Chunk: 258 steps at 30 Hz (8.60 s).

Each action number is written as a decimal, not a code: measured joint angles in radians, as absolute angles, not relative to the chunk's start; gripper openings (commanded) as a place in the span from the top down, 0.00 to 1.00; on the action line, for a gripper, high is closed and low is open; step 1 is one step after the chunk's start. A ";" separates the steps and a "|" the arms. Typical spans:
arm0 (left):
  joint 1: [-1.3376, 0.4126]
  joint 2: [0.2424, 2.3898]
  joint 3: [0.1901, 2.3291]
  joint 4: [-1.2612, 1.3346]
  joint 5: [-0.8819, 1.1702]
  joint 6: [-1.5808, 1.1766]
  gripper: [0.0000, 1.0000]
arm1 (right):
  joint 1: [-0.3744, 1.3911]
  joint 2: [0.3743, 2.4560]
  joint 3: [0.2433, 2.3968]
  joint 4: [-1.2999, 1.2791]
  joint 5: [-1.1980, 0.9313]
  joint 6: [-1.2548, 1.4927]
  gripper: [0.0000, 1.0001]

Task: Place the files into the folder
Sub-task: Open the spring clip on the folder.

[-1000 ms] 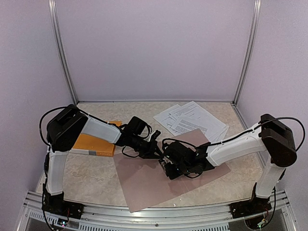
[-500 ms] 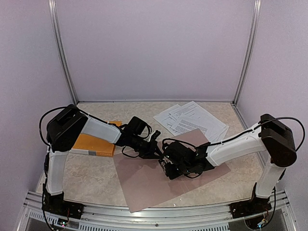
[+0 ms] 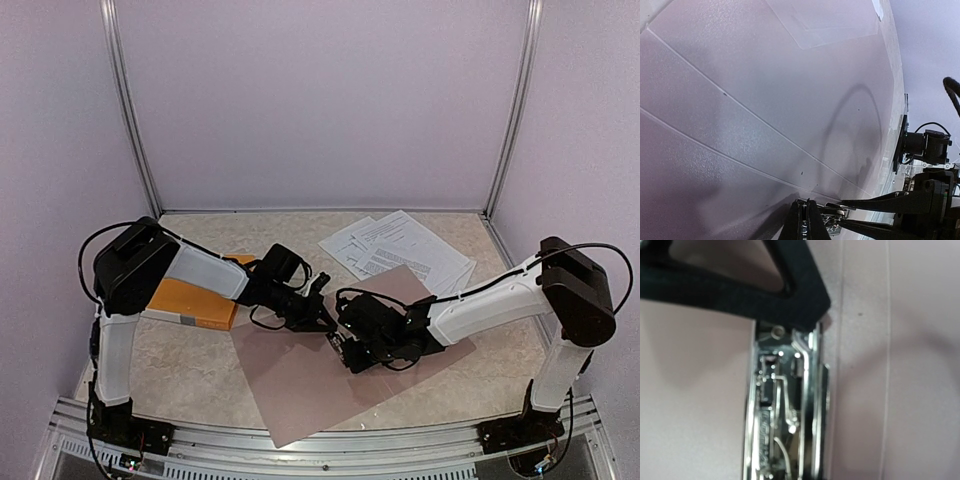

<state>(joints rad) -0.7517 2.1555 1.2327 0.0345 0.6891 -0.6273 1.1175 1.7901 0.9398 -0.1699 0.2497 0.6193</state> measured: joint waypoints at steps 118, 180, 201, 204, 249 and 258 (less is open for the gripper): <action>-0.794 2.218 1.365 -0.031 0.625 -0.540 1.00 | 0.996 1.724 0.852 -0.142 0.163 0.667 0.97; -0.794 2.167 1.310 -0.078 0.591 -0.488 1.00 | 0.994 1.736 0.850 -0.101 0.109 0.657 0.98; -0.806 2.116 1.328 -0.149 0.556 -0.485 1.00 | 0.994 1.736 0.850 -0.101 0.109 0.652 0.97; -0.810 2.106 1.339 -0.177 0.547 -0.485 1.00 | 0.994 1.736 0.850 -0.101 0.108 0.651 0.96; -0.996 2.171 1.733 -0.449 0.672 -0.410 0.72 | 0.960 1.216 0.677 -0.414 0.481 0.779 0.44; -0.978 2.041 1.483 -0.421 0.562 -0.414 0.33 | 0.960 1.205 0.620 -0.334 0.428 0.744 0.44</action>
<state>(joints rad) -0.9775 2.0407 1.4826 -0.4213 0.5621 -0.4141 0.9604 1.2053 0.6197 -0.3344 0.4282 0.7441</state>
